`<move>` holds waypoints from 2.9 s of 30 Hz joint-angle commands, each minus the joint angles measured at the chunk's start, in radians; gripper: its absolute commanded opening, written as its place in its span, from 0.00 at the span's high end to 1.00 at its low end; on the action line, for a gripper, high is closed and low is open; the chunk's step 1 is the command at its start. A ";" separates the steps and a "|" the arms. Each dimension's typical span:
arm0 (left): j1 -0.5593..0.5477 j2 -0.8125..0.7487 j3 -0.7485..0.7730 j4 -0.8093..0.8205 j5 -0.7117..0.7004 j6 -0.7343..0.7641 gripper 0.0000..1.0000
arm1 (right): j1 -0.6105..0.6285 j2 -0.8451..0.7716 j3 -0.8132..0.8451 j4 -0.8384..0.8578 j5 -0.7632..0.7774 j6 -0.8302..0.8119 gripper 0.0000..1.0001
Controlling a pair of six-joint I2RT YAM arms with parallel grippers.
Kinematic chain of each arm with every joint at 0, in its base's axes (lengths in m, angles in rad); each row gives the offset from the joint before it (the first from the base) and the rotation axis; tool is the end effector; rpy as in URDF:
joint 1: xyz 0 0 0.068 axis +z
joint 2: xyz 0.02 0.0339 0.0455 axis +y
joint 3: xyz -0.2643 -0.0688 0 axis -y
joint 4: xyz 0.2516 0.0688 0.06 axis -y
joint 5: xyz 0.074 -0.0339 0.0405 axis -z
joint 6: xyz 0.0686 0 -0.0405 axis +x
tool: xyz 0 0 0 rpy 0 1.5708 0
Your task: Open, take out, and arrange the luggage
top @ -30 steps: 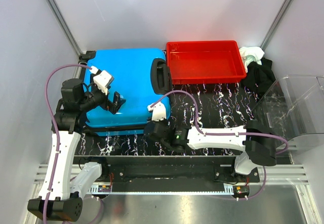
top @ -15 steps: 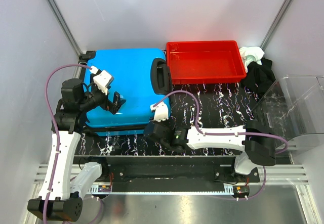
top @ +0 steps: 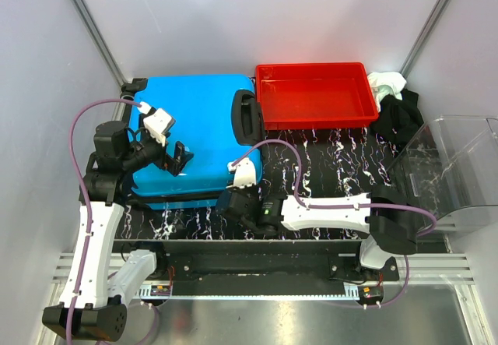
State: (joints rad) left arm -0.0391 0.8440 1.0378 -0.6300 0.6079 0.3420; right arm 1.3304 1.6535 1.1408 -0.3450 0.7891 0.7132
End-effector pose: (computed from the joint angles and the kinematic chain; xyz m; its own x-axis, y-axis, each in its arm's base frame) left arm 0.1961 -0.0469 0.3633 -0.2135 0.2839 -0.9348 0.6591 0.7481 0.0766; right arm 0.1355 0.3483 0.2132 -0.5115 -0.1508 -0.8459 -0.3160 0.9485 0.0220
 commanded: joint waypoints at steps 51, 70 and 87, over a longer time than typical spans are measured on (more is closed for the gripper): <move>-0.002 -0.010 0.019 0.036 0.027 0.012 0.01 | 0.018 0.051 0.062 0.161 0.048 -0.112 0.62; -0.004 -0.014 0.010 0.041 0.033 0.011 0.01 | 0.004 0.069 0.093 0.132 0.075 -0.054 0.63; -0.004 -0.025 0.001 0.041 0.039 0.003 0.02 | -0.030 0.023 0.039 0.092 0.104 -0.017 1.00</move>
State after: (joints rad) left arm -0.0391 0.8337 1.0382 -0.6304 0.6147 0.3435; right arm 1.3453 1.7325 1.1721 -0.3813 0.7876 0.6754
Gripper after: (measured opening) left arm 0.984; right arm 0.027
